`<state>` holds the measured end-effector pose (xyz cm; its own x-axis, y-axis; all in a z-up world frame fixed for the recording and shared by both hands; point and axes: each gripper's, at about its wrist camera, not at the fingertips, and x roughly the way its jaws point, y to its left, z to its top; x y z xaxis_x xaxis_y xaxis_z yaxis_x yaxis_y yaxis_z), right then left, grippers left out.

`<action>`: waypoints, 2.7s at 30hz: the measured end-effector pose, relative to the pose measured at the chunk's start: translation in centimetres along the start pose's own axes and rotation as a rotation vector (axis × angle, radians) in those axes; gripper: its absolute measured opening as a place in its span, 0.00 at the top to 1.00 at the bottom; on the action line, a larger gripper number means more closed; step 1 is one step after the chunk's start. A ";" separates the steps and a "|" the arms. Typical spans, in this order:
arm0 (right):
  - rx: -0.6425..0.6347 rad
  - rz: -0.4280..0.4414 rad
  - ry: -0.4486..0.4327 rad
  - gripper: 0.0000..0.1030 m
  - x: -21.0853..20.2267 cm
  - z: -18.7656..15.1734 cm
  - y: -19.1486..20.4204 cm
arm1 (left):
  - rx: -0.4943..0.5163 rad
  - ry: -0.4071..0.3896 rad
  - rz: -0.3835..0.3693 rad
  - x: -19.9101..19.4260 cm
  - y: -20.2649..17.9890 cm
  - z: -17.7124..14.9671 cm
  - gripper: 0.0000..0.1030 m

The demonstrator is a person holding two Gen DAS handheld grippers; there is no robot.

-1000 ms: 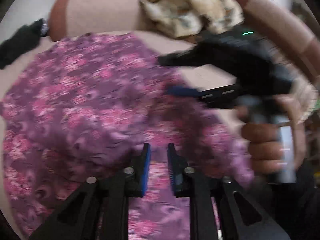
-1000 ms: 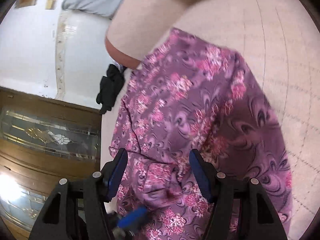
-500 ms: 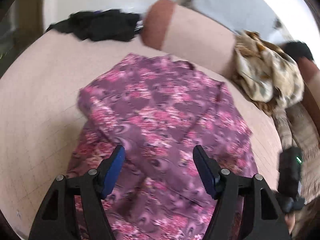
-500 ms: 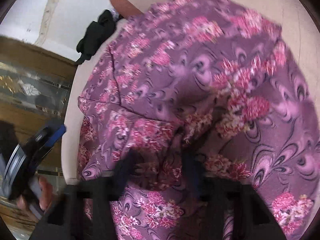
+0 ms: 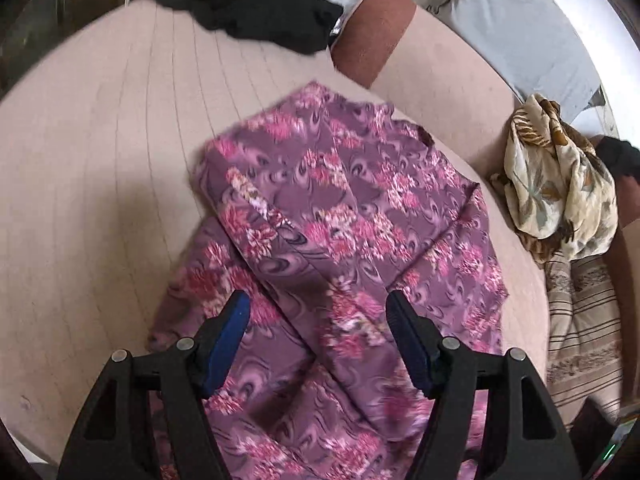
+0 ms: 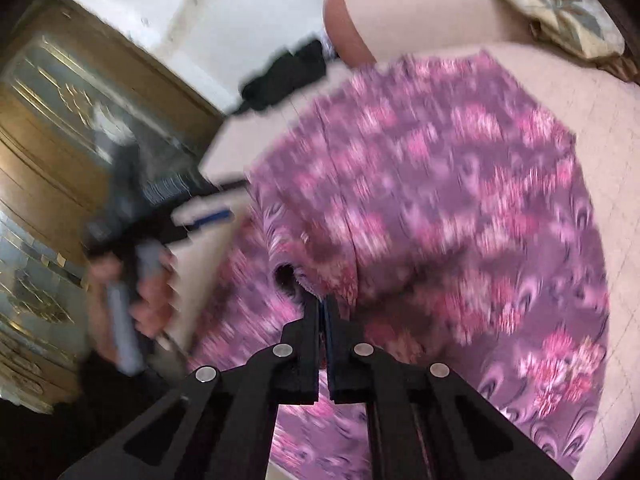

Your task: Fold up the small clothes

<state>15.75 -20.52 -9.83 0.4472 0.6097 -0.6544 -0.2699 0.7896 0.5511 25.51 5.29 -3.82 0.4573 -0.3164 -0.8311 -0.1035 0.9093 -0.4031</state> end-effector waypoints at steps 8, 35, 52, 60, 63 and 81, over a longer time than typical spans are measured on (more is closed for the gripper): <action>-0.223 0.117 0.199 0.45 3.1 -3.0 4.3 | 0.020 0.121 0.056 1.3 0.0 -0.7 0.33; 0.213 -0.098 0.062 0.91 -1.4 1.2 -8.5 | 0.157 0.227 -0.172 2.3 -5.9 -11.6 0.86; 0.098 -0.046 -0.111 0.37 -4.2 5.7 -3.3 | -0.358 0.099 -0.060 5.9 7.3 6.5 0.71; 0.065 0.057 0.073 0.37 10.6 22.7 -3.1 | -0.426 0.118 -0.184 8.0 8.4 6.8 0.56; 0.117 0.067 0.137 0.37 17.1 27.4 -4.3 | -0.447 0.105 -0.209 8.2 8.7 6.7 0.60; 0.066 -0.183 0.140 0.96 25.6 32.5 -5.6 | -0.503 0.117 -0.091 7.7 10.7 6.3 0.91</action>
<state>56.41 -11.66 -12.85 0.3601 0.4640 -0.8094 -0.1365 0.8844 0.4463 33.54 14.24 -12.13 0.3852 -0.4421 -0.8101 -0.4923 0.6440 -0.5856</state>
